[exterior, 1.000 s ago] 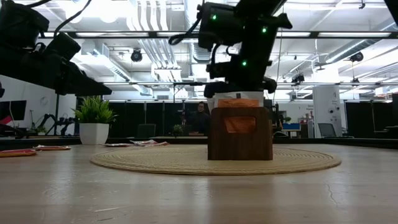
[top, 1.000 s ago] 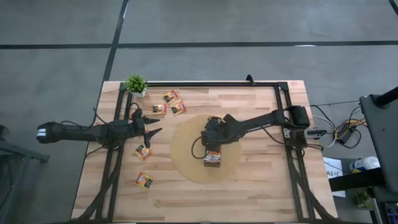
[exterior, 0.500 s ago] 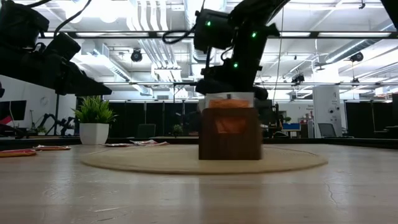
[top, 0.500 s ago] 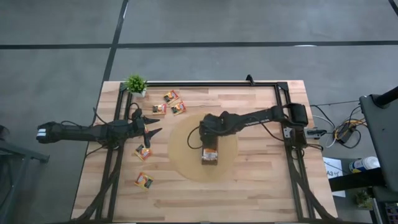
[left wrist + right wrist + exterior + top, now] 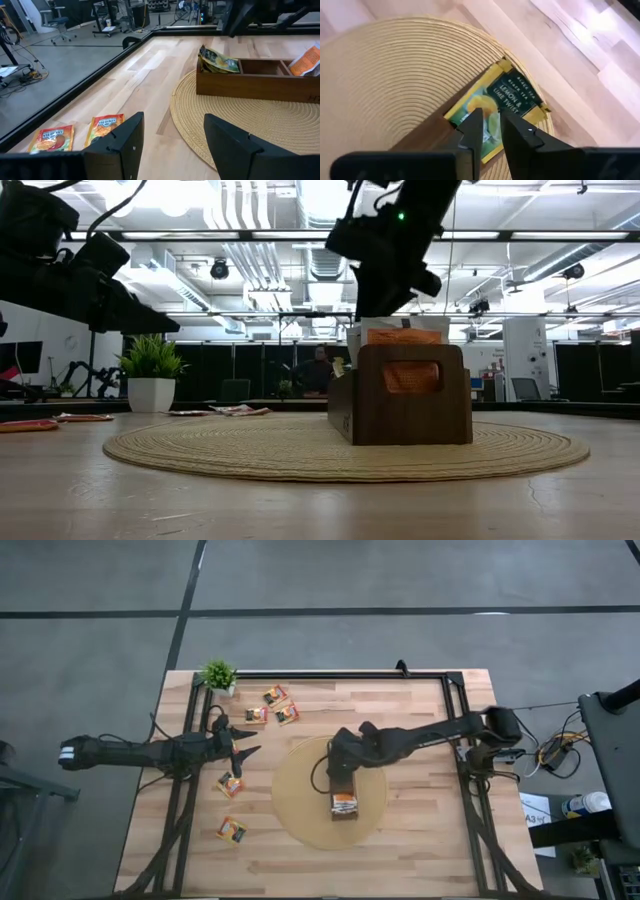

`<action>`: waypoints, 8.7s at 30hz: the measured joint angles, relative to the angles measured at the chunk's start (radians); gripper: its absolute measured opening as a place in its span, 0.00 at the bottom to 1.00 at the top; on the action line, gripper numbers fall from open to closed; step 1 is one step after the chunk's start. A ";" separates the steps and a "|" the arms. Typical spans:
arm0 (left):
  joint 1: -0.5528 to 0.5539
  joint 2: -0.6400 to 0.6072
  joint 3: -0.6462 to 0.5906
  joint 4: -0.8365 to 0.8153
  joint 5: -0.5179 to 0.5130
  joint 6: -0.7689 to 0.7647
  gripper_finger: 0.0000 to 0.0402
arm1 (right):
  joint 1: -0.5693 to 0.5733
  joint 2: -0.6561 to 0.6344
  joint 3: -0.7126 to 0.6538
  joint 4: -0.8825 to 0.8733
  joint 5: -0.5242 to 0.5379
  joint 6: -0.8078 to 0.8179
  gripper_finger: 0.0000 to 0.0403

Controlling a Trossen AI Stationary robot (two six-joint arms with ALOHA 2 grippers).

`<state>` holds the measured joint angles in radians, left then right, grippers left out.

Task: Pick & Place Tea
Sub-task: Put the yellow tea bag into the top section of the wooden organizer, then put the orange tea bag into the middle section of the wooden organizer

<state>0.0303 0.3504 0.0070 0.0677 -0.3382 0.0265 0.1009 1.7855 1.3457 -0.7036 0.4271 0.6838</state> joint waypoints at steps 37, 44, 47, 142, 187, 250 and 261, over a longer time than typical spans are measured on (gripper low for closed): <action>0.000 0.000 0.000 0.000 0.000 0.000 0.50 | -0.004 0.070 -0.110 0.099 -0.025 0.074 0.08; 0.000 0.000 0.000 0.000 0.000 0.000 0.50 | -0.022 0.090 -0.089 0.042 -0.100 0.048 0.02; 0.000 0.000 0.000 0.000 0.000 0.000 0.50 | 0.001 0.029 -0.055 0.010 -0.044 0.042 0.02; 0.000 0.000 0.000 0.000 0.000 0.000 0.50 | 0.130 -0.777 -0.633 0.473 -0.477 -0.960 0.02; 0.000 0.007 0.000 0.000 0.000 0.000 0.50 | 0.115 -1.785 -1.204 0.704 -0.585 -0.941 0.02; 0.000 0.015 0.020 0.612 0.119 -0.406 0.50 | 0.114 -1.751 -1.335 0.715 -0.374 -0.919 0.02; -0.063 0.145 0.020 0.699 0.558 -0.560 0.50 | 0.114 -1.751 -1.335 0.715 -0.374 -0.919 0.02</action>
<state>-0.0327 0.4949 0.0273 0.7665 0.2198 -0.5332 0.2153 0.0349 0.0105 0.0116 0.0528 -0.2356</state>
